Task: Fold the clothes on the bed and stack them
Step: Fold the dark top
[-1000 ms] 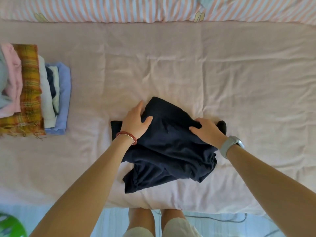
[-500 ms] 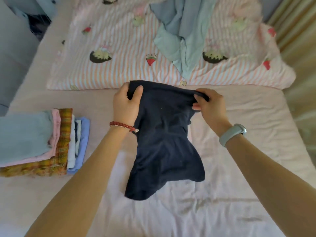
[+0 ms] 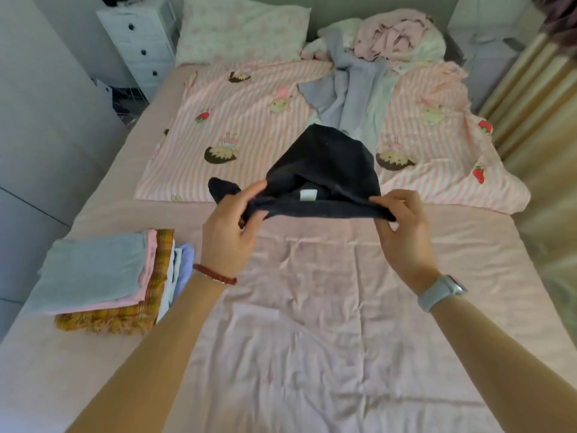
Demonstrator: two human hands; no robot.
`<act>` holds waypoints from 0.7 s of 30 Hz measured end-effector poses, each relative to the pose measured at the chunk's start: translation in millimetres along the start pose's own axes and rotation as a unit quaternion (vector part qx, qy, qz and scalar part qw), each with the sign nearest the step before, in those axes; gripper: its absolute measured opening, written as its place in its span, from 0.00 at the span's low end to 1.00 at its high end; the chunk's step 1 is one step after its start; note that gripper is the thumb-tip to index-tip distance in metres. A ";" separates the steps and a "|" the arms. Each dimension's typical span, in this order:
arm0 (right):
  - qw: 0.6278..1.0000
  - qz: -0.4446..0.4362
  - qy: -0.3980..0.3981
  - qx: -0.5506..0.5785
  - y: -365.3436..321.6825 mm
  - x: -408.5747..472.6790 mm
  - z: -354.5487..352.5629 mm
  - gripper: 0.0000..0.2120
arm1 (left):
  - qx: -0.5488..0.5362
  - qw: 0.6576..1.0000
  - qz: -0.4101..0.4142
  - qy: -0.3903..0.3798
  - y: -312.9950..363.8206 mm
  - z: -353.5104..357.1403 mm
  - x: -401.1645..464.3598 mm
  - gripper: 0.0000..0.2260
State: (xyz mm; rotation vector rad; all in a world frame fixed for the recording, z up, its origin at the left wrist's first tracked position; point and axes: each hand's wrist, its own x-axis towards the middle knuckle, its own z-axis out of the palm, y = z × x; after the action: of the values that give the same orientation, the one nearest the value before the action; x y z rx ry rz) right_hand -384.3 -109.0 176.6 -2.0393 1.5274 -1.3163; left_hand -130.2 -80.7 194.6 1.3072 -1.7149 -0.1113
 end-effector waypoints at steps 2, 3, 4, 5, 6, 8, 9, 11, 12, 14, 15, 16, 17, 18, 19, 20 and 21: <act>0.997 0.040 -0.060 -0.023 23.2 -53.5 7.9 0.13 | 0.031 0.996 0.009 -0.085 -19.1 12.6 -57.0 0.13; 0.992 0.067 -0.096 -0.036 34.1 -80.8 12.3 0.14 | 0.046 0.990 0.006 -0.133 -26.6 19.7 -86.5 0.13; 0.984 0.099 -0.137 -0.051 45.3 -108.7 17.8 0.14 | 0.069 0.980 0.001 -0.187 -33.4 27.0 -116.7 0.12; 0.971 0.135 -0.184 -0.071 54.8 -135.0 22.6 0.14 | 0.094 0.962 -0.016 -0.255 -37.5 34.1 -145.2 0.12; 0.953 0.169 -0.236 -0.091 64.8 -161.9 27.5 0.14 | 0.113 0.930 -0.052 -0.347 -40.0 40.6 -171.6 0.13; 0.897 0.241 -0.354 -0.109 83.9 -213.0 36.0 0.14 | 0.154 0.812 -0.138 -0.546 -46.4 51.0 -219.4 0.16; 0.861 0.290 -0.404 -0.106 89.9 -234.7 38.0 0.14 | 0.166 0.748 -0.173 -0.619 -49.0 55.3 -239.4 0.16; 0.810 0.380 -0.435 -0.100 95.5 -264.7 38.5 0.14 | 0.149 0.693 -0.249 -0.660 -51.2 59.7 -268.2 0.15; 0.799 0.420 -0.418 -0.101 97.1 -273.5 38.6 0.14 | 0.140 0.706 -0.275 -0.637 -52.7 61.7 -278.6 0.14; 0.786 0.487 -0.367 -0.101 97.5 -281.0 42.3 0.15 | 0.138 0.757 -0.309 -0.559 -58.2 67.6 -289.1 0.14; 0.779 0.516 -0.344 -0.089 97.4 -282.8 46.9 0.16 | 0.129 0.773 -0.346 -0.515 -61.2 71.8 -289.3 0.15; 0.771 0.547 -0.319 -0.064 96.1 -283.8 53.3 0.17 | 0.118 0.780 -0.387 -0.477 -62.8 76.3 -286.6 0.16; 0.761 0.580 -0.289 -0.024 96.0 -284.1 61.1 0.19 | 0.110 0.783 -0.417 -0.449 -65.6 81.3 -284.0 0.17; 0.743 0.622 -0.244 0.031 96.0 -282.7 69.7 0.21 | 0.106 0.783 -0.435 -0.431 -68.4 86.2 -281.2 0.17; 0.716 0.667 -0.186 0.092 96.3 -279.1 79.8 0.21 | 0.113 0.785 -0.438 -0.424 -70.0 90.3 -278.4 0.17; 0.681 0.707 -0.122 0.147 97.2 -272.8 90.3 0.19 | 0.123 0.792 -0.429 -0.416 -71.3 93.8 -275.2 0.16; 0.660 0.727 -0.079 0.173 98.4 -266.4 99.6 0.16 | 0.131 0.807 -0.411 -0.404 -71.3 96.2 -270.9 0.15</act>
State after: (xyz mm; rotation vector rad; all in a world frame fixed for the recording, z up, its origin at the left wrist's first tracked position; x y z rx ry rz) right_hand -375.0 53.4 -76.5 -0.2186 1.7993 -0.5527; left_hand -152.2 60.8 -64.7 2.3809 -1.6930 -1.1065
